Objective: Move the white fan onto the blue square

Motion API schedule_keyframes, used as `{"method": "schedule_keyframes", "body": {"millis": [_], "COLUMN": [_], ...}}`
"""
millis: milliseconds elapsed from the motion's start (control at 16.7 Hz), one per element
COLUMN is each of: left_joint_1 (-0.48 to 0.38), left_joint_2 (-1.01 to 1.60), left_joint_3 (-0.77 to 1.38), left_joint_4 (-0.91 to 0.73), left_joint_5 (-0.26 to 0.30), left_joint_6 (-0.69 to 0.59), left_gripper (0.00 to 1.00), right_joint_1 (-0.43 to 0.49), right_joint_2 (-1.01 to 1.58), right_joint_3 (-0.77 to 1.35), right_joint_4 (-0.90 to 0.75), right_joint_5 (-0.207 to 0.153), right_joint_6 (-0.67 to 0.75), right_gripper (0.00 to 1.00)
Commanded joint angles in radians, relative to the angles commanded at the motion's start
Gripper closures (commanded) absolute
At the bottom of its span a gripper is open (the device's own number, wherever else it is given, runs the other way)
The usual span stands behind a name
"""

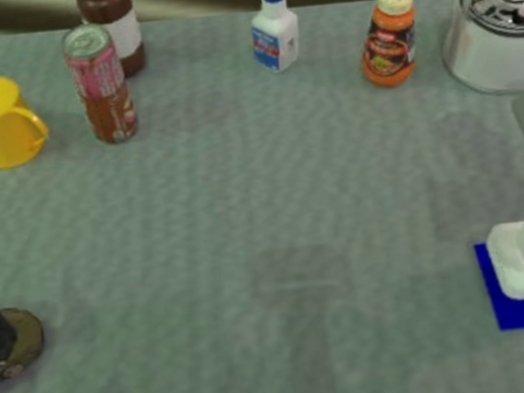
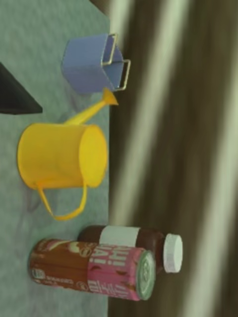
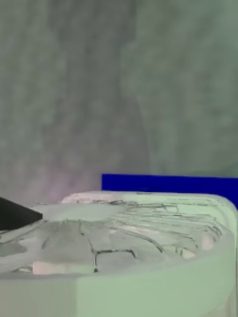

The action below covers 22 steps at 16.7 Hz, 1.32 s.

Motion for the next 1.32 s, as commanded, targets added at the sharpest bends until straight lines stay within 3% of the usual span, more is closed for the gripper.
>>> {"method": "schedule_keyframes", "body": {"millis": [540,1320], "left_joint_1": [0.0,0.0], "left_joint_2": [0.0,0.0], "left_joint_3": [0.0,0.0], "left_joint_4": [0.0,0.0], "left_joint_5": [0.0,0.0], "left_joint_6": [0.0,0.0], "left_gripper": [0.0,0.0], "right_joint_1": [-0.005,-0.005], "right_joint_2": [0.012,0.012], "right_joint_3": [-0.122,-0.122], "right_joint_4": [0.137,0.137], "right_joint_5": [0.002,0.002], "right_joint_6": [-0.002,-0.002], "right_gripper": [1.0,0.02]}}
